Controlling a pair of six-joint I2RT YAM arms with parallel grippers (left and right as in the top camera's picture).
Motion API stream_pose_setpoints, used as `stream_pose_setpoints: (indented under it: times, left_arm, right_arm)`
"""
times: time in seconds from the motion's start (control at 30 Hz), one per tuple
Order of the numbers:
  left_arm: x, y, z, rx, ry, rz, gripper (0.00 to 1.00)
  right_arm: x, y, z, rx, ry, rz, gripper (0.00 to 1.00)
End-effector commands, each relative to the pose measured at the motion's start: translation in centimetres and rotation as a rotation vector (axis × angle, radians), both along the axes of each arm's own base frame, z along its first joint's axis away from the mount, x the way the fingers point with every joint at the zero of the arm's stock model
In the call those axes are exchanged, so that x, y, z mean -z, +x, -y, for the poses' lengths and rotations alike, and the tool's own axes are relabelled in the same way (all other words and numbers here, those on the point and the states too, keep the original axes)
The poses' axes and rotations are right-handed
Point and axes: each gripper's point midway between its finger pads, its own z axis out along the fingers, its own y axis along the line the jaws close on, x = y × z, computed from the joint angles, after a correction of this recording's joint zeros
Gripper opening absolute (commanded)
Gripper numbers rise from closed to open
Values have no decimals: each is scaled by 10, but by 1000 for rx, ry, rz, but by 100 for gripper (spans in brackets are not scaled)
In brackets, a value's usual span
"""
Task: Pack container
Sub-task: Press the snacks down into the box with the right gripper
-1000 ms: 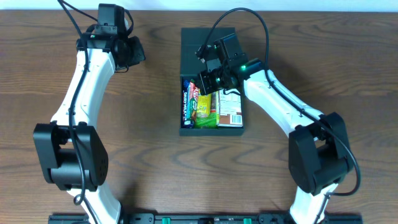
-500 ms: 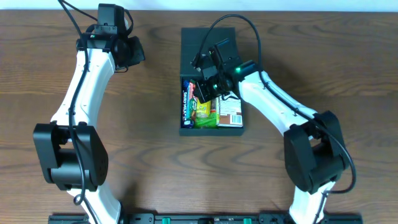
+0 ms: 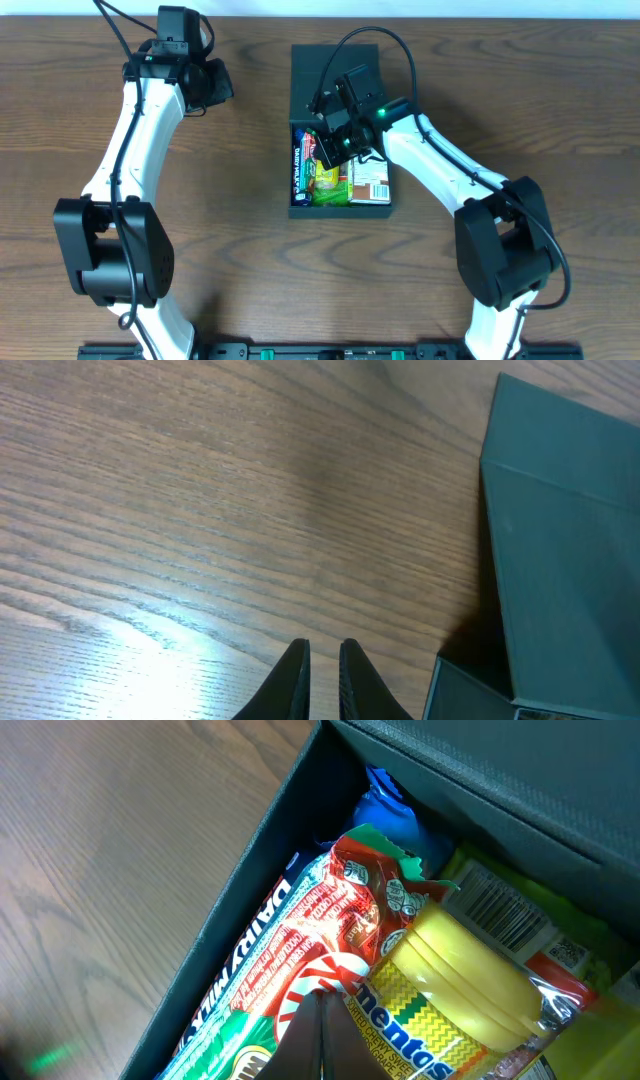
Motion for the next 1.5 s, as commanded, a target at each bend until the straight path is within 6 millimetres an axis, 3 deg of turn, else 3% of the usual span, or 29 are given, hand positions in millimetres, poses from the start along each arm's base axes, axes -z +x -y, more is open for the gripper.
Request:
stream_pose_setpoints:
  times: [0.0,0.27,0.4,0.53,0.8,1.13,1.47]
  left_arm:
    - [-5,4,0,5,6,16,13]
    - [-3,3,0,5,7,11,13]
    - [-3,3,0,5,7,10,13]
    - [-3,3,0,5,7,10,13]
    - [-3,3,0,5,7,9,13]
    - [-3,3,0,5,7,10,13]
    - [-2,2,0,5,7,4,13]
  right_arm:
    - [-34,4,-12,-33,45,80,1]
    - [-40,-3,-29,-96,63,122,2]
    - [-30,-9,-35,-134,49,115,2]
    - [-11,-18,-29,-135,12,46,1]
    - [4,-16,-5,-97,-132,45,1]
    - [-3,-17,-11,-117,-99,47,1]
    - [-18,6,-14,-79,-62,119,1]
